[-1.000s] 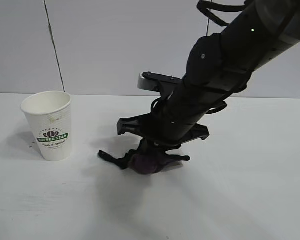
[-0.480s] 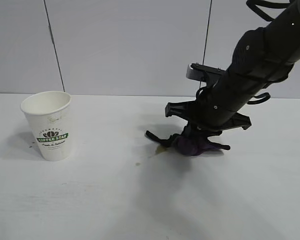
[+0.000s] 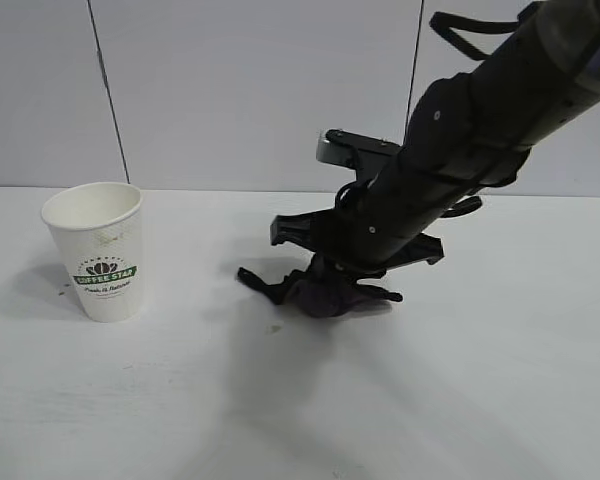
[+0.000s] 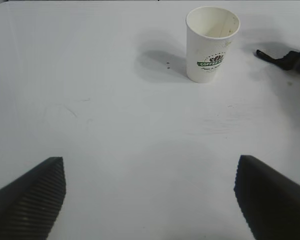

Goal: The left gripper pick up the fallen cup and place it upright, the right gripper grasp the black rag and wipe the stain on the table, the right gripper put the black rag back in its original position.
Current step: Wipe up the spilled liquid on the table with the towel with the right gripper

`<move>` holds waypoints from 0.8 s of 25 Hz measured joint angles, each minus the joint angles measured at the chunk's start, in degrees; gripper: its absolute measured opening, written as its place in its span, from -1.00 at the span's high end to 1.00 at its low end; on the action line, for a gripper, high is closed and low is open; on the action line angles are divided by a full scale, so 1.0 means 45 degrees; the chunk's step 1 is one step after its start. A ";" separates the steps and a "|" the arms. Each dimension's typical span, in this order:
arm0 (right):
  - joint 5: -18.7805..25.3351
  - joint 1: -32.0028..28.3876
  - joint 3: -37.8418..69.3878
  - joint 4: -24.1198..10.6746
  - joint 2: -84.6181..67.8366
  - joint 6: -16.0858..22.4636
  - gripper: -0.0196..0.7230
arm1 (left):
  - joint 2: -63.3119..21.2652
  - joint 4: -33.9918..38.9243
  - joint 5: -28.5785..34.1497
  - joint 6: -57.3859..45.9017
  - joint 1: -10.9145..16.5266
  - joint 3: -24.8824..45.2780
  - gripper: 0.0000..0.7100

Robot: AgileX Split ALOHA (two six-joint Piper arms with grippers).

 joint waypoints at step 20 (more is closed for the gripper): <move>-0.1021 0.0150 0.0021 -0.0593 0.0175 -0.0184 0.72 | 0.0000 0.0000 -0.0013 0.0000 0.0000 0.0000 -0.85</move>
